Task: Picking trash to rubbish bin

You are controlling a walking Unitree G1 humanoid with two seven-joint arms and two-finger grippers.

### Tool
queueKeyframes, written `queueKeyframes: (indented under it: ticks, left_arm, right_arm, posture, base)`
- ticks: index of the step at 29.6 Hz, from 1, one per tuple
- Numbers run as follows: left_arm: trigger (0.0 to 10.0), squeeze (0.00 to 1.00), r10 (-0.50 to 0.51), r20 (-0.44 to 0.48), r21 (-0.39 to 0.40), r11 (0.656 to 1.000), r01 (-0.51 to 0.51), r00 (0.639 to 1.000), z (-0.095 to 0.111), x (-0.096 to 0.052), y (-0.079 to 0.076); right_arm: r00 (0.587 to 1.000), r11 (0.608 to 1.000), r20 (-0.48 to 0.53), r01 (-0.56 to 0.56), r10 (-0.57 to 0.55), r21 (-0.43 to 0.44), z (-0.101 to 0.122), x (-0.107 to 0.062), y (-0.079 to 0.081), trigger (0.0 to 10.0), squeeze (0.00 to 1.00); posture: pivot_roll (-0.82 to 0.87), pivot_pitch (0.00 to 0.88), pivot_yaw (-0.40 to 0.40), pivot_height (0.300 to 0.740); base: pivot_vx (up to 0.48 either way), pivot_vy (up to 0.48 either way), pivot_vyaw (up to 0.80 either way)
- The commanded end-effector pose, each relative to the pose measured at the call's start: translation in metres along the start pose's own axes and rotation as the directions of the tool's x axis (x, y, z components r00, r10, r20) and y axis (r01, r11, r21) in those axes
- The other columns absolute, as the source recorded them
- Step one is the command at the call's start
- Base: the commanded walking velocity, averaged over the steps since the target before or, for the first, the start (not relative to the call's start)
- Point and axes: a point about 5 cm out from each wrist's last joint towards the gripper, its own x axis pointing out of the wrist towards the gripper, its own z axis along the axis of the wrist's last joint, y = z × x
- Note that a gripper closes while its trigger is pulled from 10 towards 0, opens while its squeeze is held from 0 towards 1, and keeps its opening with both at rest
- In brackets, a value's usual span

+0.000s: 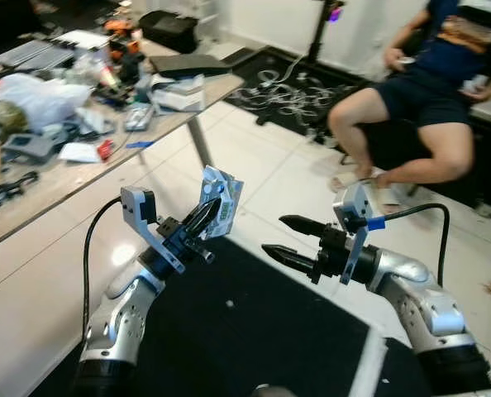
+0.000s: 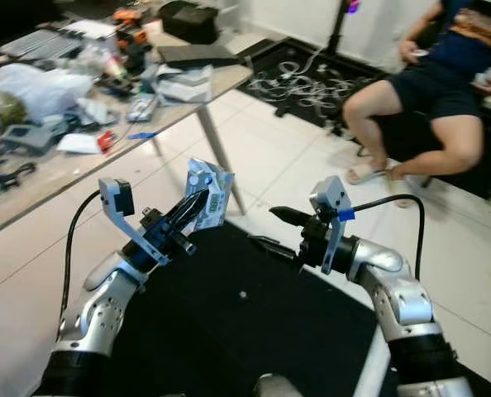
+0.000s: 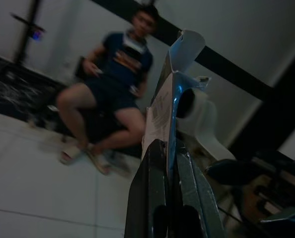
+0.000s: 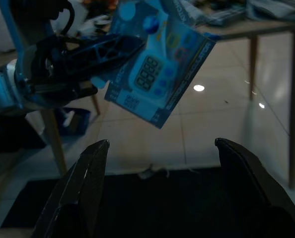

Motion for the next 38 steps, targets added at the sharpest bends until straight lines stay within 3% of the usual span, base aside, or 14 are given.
queueKeyframes:
  ticks: [1, 38]
  left_arm:
    - [10.0, 0.00, -0.005, -0.013, 0.004, 1.000, 0.005, 1.000, -0.0015, -0.0007, 0.0006]
    - [10.0, 0.00, -0.017, -0.016, 0.012, 1.000, 0.017, 1.000, -0.0016, -0.0006, 0.0006]
  right_arm:
    - [1.000, 1.000, -0.015, -0.005, 0.005, -0.003, -0.0034, -0.0007, -0.0003, 10.0, 0.00]
    - [1.000, 1.000, -0.019, -0.009, 0.009, -0.013, -0.0048, 0.0004, -0.0010, 10.0, 0.00]
  posture:
    - [-0.01, 0.000, -0.027, 0.740]
    - [-0.02, 0.000, -0.019, 0.740]
  base:
    - [0.000, 0.000, -0.80]
    - [0.000, 0.000, -0.80]
